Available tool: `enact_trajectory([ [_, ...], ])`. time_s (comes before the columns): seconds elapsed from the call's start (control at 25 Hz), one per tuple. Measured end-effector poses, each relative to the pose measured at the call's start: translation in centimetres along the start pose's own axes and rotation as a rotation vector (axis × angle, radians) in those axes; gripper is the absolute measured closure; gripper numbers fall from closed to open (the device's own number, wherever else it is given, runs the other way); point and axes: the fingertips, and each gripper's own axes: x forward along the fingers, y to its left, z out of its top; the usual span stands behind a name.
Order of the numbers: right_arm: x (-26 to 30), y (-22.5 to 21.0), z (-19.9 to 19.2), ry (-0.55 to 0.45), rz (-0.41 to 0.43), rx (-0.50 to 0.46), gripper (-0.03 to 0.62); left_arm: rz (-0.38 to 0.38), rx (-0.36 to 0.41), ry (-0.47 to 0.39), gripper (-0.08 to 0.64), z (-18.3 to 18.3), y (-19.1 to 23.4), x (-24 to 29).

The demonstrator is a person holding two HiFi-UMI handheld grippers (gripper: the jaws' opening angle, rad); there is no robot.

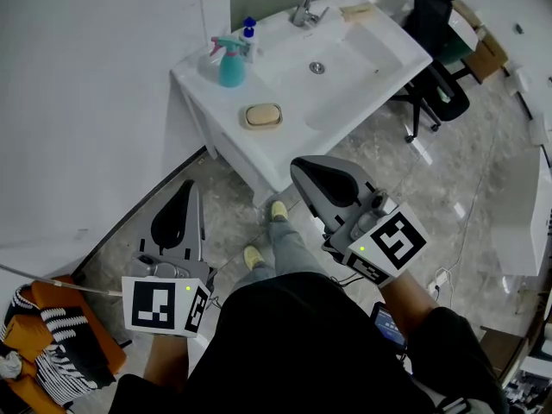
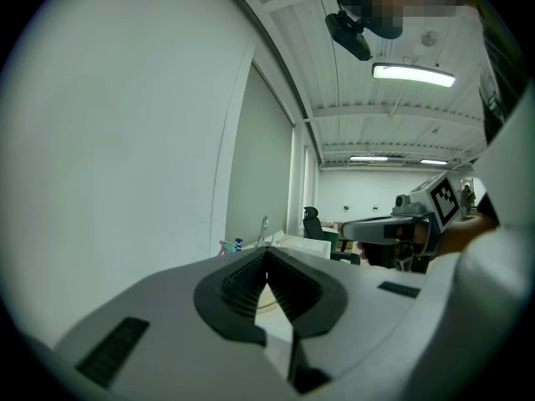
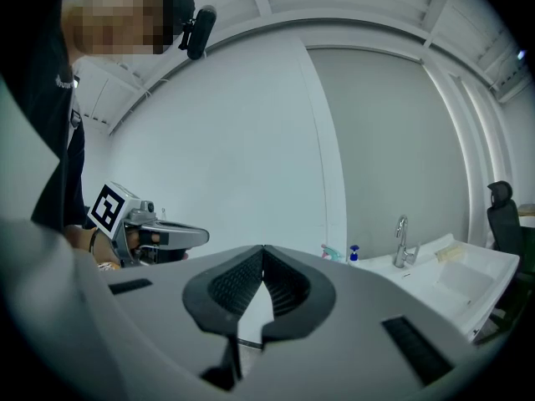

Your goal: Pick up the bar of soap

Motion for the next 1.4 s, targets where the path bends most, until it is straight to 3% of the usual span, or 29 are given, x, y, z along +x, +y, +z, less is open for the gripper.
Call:
enact_trajectory([
  [0.48, 2.5, -6.4, -0.8, 0.009, 0.019, 0.031, 0.584, 0.032, 0.016, 0.025, 0.554, 0.7, 0.4, 5.9],
  [1.0, 5.8, -16.3, -1.9, 0.038, 0.014, 0.056, 0.584, 0.023, 0.036, 0.067, 0.554, 1.7, 0.7, 15.6],
  [1.4, 7.7, -21.0, -1.4, 0.055, 0.062, 0.054, 0.584, 0.027, 0.038, 0.105, 0.554, 2.0, 0.6, 20.7],
])
